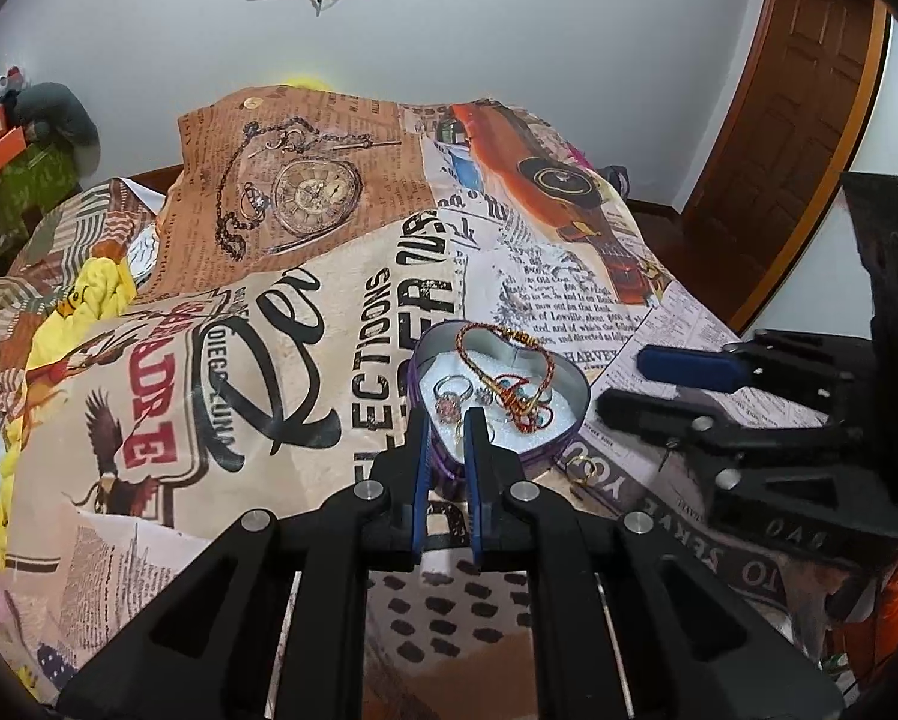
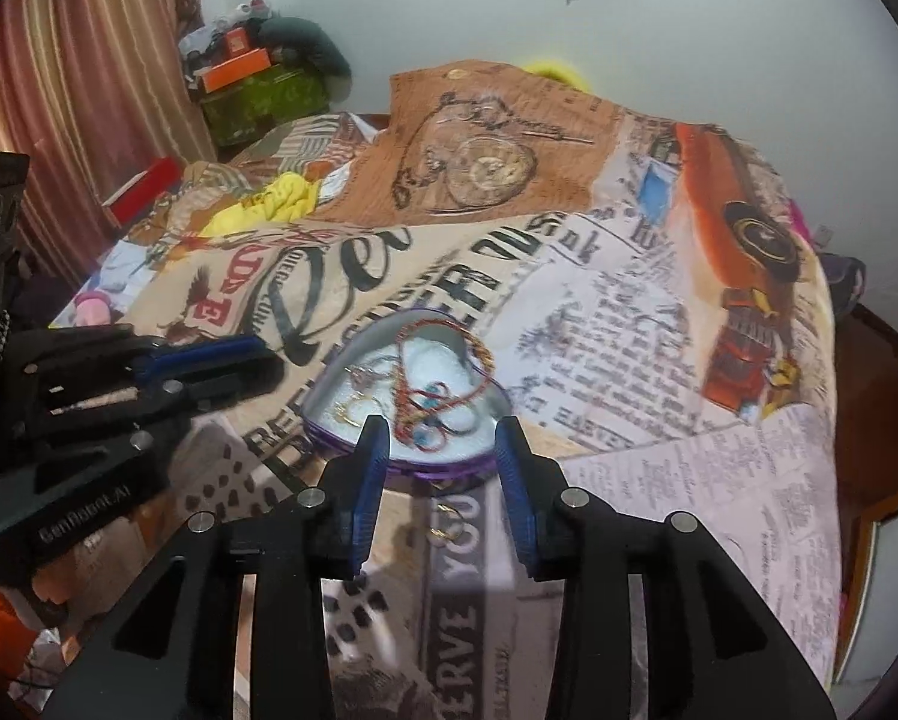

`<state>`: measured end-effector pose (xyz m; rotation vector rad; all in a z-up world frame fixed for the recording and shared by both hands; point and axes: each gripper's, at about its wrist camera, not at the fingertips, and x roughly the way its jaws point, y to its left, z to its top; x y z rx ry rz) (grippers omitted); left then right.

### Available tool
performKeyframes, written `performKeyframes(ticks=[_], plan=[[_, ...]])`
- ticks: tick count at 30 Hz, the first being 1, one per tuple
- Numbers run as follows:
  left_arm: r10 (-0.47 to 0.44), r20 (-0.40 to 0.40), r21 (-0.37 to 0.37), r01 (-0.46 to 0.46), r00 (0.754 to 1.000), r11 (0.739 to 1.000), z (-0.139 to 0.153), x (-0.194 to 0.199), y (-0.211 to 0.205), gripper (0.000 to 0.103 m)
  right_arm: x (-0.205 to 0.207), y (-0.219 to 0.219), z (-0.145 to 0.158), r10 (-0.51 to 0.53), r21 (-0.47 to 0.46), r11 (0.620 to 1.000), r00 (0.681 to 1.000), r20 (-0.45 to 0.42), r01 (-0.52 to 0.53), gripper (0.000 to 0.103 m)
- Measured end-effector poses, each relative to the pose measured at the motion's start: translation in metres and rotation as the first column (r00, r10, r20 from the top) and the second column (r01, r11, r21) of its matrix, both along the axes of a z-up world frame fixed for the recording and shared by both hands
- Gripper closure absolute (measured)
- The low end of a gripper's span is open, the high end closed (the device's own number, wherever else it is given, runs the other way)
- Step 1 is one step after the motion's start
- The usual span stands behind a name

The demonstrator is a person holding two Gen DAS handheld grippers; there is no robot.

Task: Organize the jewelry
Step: 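Open both grippers to drop the bracelet and ring into the tin, then grasp a gold ring beside the tin with the right gripper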

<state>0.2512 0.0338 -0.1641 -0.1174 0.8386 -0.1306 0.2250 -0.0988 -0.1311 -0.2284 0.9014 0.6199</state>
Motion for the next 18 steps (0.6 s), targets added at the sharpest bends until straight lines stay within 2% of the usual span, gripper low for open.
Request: performKeyframes(ticks=[3,5,13,18], plan=[[0.002,-0.015,0.005,-0.002,1.0,1.0,-0.004,-0.003,0.002,0.088,-0.001,-0.008,-0.005,-0.02,-0.008,1.0,1.0,-0.015,0.02,0.07],[0.005,-0.024,0.004,-0.005,1.0,1.0,-0.008,-0.005,0.004,0.078,-0.002,-0.012,-0.011,-0.03,-0.014,0.999,0.999,-0.034,0.03,0.07],[0.002,-0.087,-0.008,-0.003,0.996,1.0,-0.028,-0.013,0.012,0.078,-0.006,-0.008,-0.041,-0.025,-0.051,0.999,0.994,-0.109,0.019,0.07],[0.001,-0.111,-0.016,-0.003,0.994,1.0,-0.036,-0.017,0.014,0.078,-0.004,0.001,-0.048,0.006,-0.068,0.998,0.993,-0.12,-0.014,0.07]])
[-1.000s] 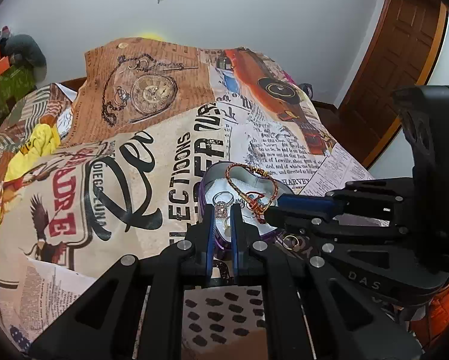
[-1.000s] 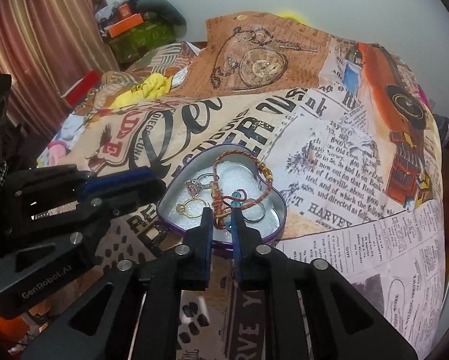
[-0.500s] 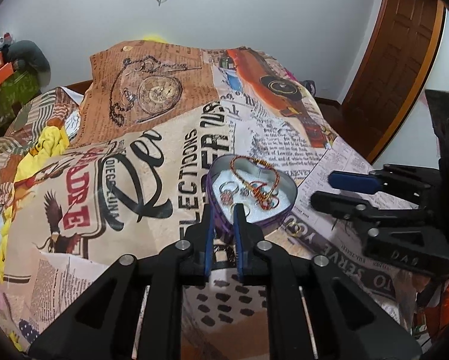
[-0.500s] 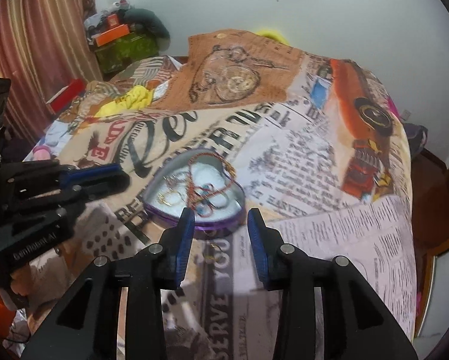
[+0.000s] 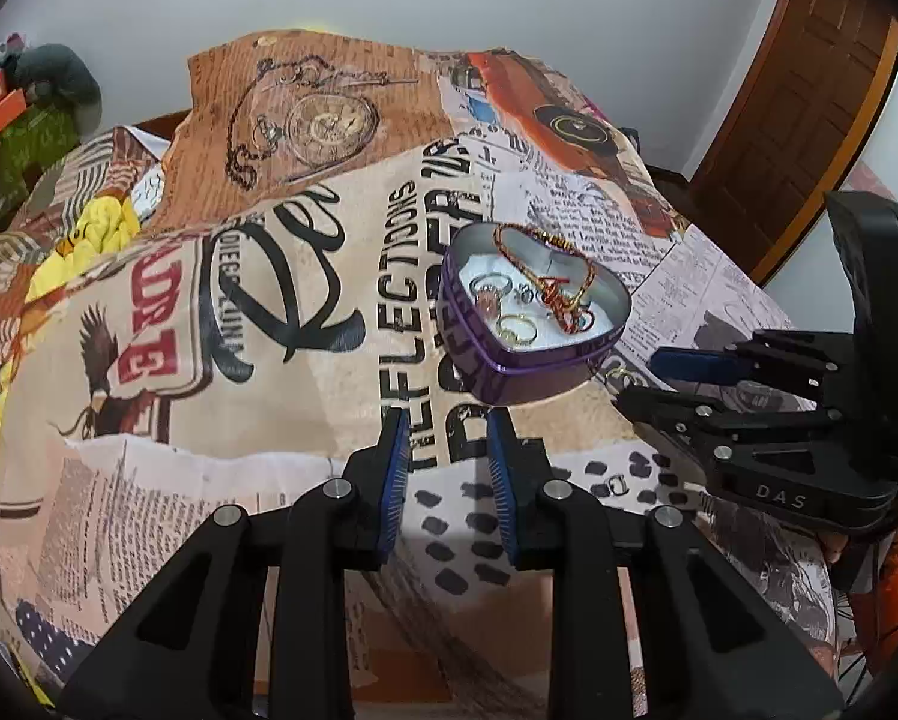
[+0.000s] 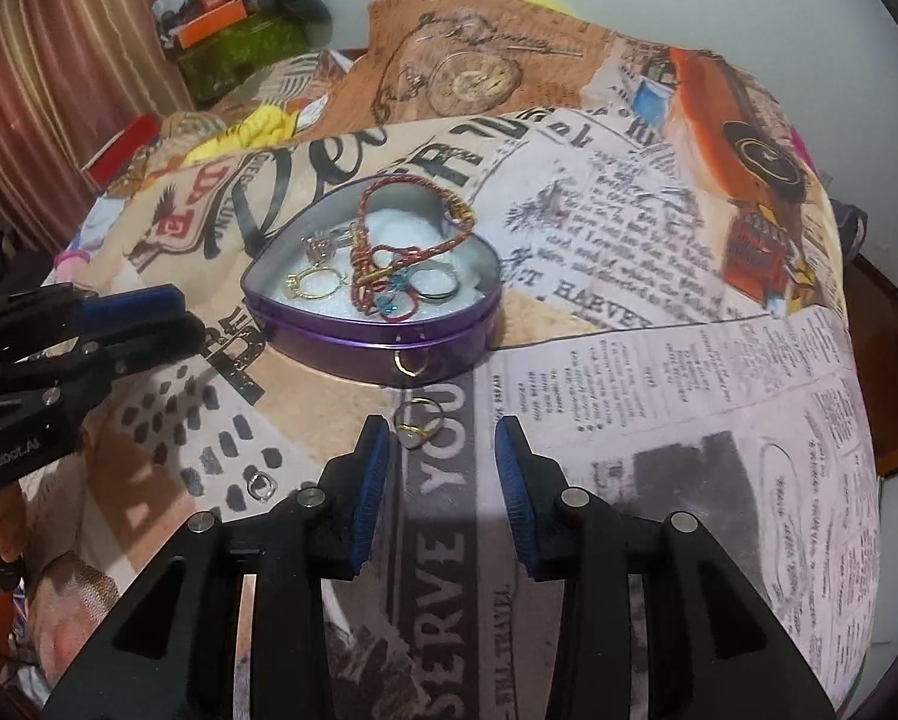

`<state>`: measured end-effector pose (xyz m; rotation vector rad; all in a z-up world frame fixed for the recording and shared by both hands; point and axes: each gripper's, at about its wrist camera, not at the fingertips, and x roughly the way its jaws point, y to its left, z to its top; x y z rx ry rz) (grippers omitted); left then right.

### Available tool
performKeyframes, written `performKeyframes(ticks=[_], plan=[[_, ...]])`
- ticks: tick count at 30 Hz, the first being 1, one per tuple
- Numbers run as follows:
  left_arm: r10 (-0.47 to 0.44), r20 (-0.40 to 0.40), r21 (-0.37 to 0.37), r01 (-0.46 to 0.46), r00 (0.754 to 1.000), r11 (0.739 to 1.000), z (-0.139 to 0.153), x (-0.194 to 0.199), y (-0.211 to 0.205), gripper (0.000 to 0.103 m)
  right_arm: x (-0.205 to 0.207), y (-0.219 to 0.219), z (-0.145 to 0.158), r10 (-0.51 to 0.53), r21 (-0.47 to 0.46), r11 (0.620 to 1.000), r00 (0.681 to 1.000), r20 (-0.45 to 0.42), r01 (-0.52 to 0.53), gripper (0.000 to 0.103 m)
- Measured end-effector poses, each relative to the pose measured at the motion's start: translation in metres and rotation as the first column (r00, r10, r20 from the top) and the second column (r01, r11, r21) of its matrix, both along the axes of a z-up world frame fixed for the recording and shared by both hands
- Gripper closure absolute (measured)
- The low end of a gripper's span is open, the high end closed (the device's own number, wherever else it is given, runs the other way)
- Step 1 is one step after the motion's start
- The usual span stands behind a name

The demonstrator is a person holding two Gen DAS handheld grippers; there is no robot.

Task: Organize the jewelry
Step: 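Grasp a gold ring beside the tin with the right gripper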

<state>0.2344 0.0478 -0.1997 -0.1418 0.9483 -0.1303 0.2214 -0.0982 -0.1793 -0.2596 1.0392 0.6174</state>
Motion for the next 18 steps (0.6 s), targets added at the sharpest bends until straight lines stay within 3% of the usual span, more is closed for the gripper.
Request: performKeyframes(ticks=[5,7,9,18], plan=[[-0.012,-0.011,-0.003,0.012,1.0,1.0,-0.002,-0.004,-0.003,0.077,-0.002,0.005,-0.003,0.021,-0.018,1.0,1.0,0.018,-0.021,0.07],[-0.014,-0.016,-0.005,0.014,1.0,1.0,-0.003,-0.005,-0.005,0.07,-0.004,0.004,-0.003,0.016,-0.014,1.0,1.0,0.026,-0.016,0.07],[-0.012,-0.017,-0.005,0.012,1.0,1.0,-0.002,-0.006,-0.007,0.066,-0.005,0.005,-0.003,0.02,-0.023,1.0,0.999,0.029,-0.019,0.088],[-0.055,-0.012,-0.01,0.055,0.998,0.998,0.008,-0.011,-0.024,0.066,-0.015,-0.003,0.004,0.001,-0.004,1.0,0.999,0.044,-0.001,0.094]])
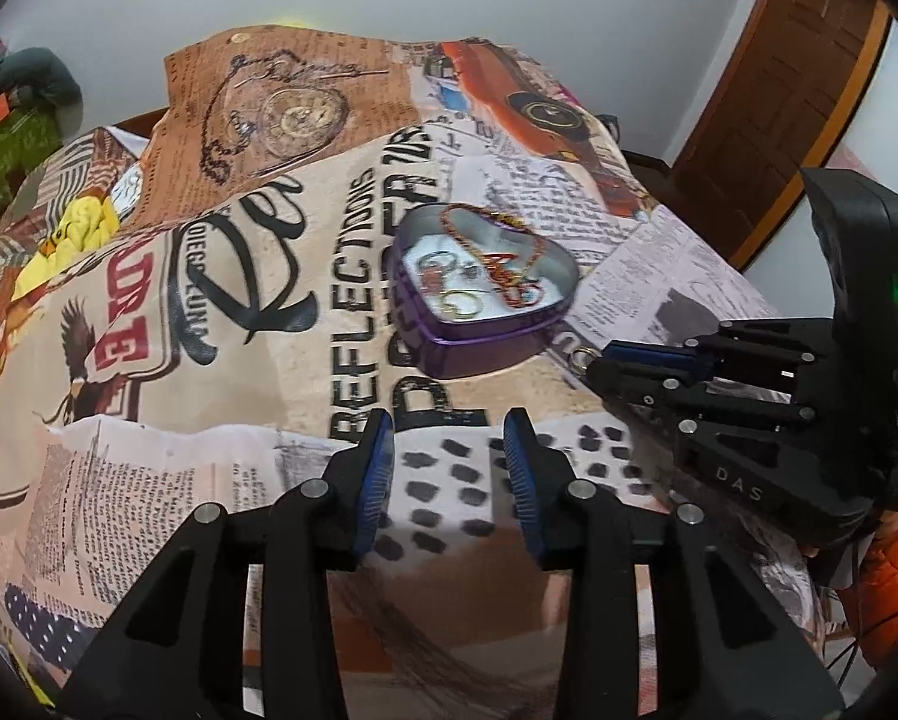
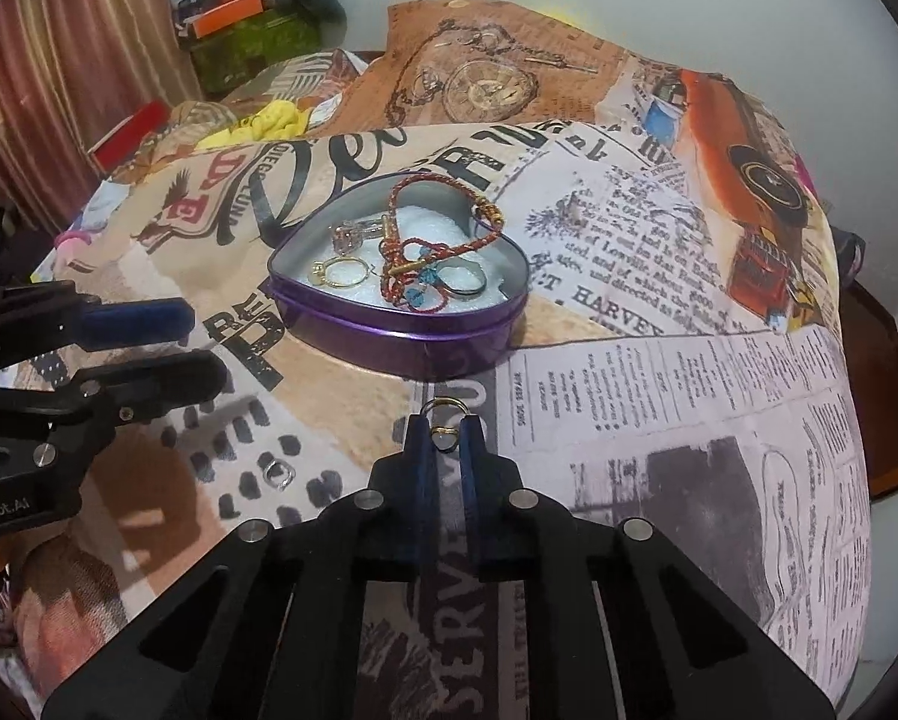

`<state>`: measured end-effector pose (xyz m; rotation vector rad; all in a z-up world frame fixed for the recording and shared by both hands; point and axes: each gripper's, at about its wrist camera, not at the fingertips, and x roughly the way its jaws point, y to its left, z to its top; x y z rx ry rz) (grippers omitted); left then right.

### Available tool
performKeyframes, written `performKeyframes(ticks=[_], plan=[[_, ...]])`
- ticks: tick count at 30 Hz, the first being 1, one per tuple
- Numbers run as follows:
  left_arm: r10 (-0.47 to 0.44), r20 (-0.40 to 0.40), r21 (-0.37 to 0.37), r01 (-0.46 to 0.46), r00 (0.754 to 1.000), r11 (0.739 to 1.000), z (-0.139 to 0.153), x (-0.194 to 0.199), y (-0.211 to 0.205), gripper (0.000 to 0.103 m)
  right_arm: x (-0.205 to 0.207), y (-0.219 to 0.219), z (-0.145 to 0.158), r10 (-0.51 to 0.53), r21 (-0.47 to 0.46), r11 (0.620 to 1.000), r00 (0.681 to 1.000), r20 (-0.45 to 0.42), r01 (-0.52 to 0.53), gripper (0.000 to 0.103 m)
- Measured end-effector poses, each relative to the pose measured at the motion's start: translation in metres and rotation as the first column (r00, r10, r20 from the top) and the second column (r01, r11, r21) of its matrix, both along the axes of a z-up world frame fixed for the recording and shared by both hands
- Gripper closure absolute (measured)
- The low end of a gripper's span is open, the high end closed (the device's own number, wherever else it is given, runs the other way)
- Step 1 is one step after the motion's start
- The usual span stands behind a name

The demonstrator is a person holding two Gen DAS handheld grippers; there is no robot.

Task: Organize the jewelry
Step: 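Grasp a gold ring beside the tin with the right gripper, then grasp a small silver charm with the left gripper while the right holds the gold ring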

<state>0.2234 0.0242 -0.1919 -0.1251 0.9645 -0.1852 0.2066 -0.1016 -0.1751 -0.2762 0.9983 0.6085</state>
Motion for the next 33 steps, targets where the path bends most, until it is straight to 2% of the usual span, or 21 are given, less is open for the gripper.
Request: performKeyframes(ticks=[7,13,17,24,27,33], plan=[[-0.068,-0.014,-0.001,0.068,0.998,0.998,-0.001,-0.004,-0.023,0.066,-0.01,-0.014,0.011,-0.029,0.037,0.999,0.999,0.013,0.028,0.094],[-0.099,-0.022,0.028,0.099,0.995,0.995,-0.009,-0.005,-0.04,0.066,-0.017,-0.026,0.02,-0.052,0.071,0.996,0.998,0.026,0.05,0.094],[-0.111,-0.029,0.045,0.112,0.993,0.993,-0.015,-0.002,-0.044,0.077,-0.02,-0.032,0.024,-0.066,0.086,0.994,0.997,0.035,0.063,0.094],[-0.139,-0.025,0.034,0.14,0.99,0.99,-0.018,0.0,-0.047,0.086,-0.02,-0.036,0.027,-0.087,0.106,0.991,0.995,0.044,0.082,0.094],[-0.145,-0.027,0.021,0.145,0.989,0.989,-0.019,0.001,-0.047,0.094,-0.022,-0.036,0.03,-0.088,0.111,0.99,0.995,0.052,0.082,0.094],[-0.146,-0.013,0.035,0.146,0.989,0.989,-0.017,-0.001,-0.049,0.095,-0.023,-0.037,0.035,-0.093,0.119,0.989,0.993,0.067,0.085,0.094]])
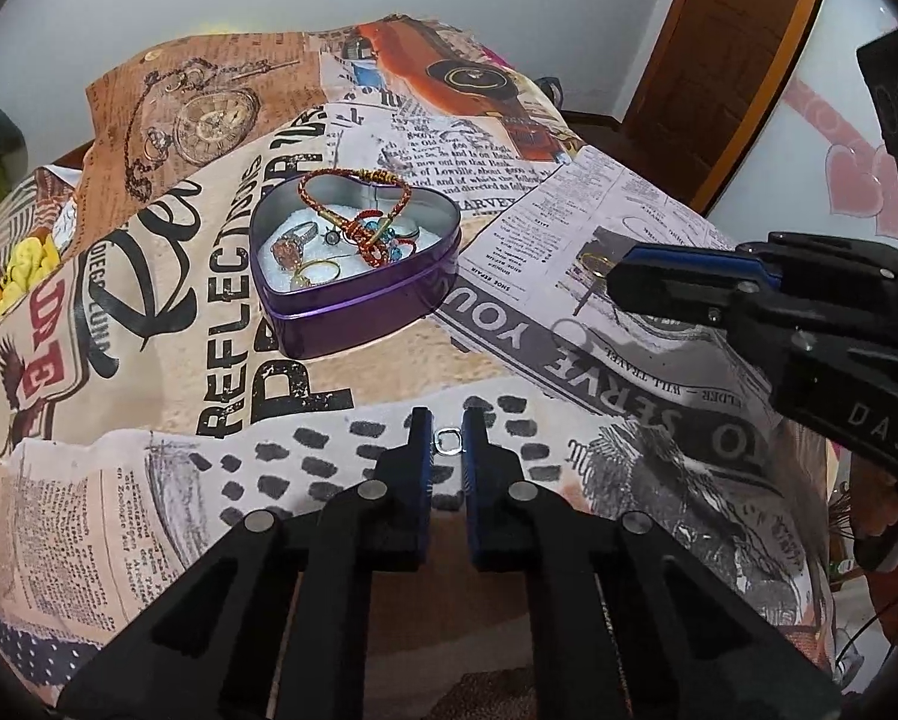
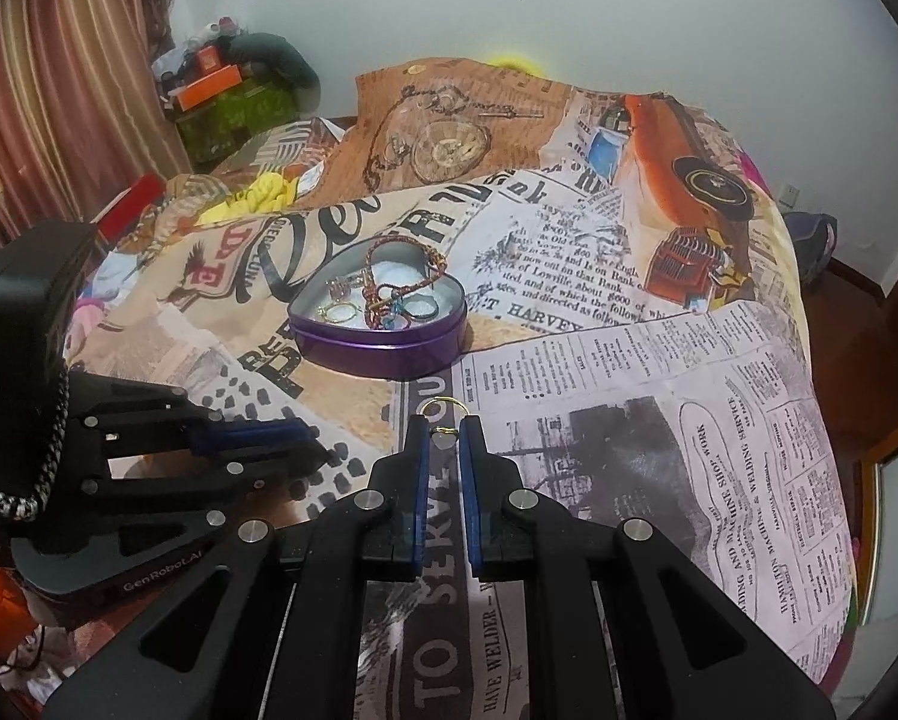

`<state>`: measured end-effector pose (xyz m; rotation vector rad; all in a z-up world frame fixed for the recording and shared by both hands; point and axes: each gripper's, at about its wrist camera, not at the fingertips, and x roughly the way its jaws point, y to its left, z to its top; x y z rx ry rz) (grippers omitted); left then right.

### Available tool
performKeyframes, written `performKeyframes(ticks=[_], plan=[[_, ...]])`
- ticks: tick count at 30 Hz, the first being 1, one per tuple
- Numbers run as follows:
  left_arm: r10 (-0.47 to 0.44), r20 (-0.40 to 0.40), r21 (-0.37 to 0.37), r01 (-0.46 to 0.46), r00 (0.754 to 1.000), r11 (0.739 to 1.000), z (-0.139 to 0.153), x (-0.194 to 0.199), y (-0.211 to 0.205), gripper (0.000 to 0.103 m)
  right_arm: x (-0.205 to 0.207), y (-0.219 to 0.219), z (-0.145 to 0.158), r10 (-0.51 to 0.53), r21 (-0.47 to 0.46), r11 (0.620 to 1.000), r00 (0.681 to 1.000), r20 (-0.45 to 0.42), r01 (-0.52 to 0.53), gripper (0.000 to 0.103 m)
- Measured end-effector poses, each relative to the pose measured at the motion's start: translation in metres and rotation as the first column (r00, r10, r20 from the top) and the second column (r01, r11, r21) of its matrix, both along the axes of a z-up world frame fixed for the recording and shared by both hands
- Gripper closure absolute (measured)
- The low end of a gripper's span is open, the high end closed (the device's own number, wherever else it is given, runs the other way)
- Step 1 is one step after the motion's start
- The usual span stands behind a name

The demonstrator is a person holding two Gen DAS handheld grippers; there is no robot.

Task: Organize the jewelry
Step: 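Grasp a small silver charm with the left gripper while the right holds the gold ring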

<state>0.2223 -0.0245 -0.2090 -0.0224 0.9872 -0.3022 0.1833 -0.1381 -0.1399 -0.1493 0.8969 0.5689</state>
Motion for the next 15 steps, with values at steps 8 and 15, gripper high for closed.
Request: performKeyframes(ticks=[8,15], plan=[[0.031,0.051,-0.008,-0.031,0.998,0.999,0.018,-0.004,0.009,0.095,0.001,-0.001,0.011,-0.011,0.013,1.0,1.0,0.025,0.01,0.094],[0.064,0.126,-0.024,-0.061,0.99,0.998,0.046,0.001,0.021,0.095,0.006,0.005,0.024,-0.01,0.04,0.999,0.999,0.053,0.008,0.094]])
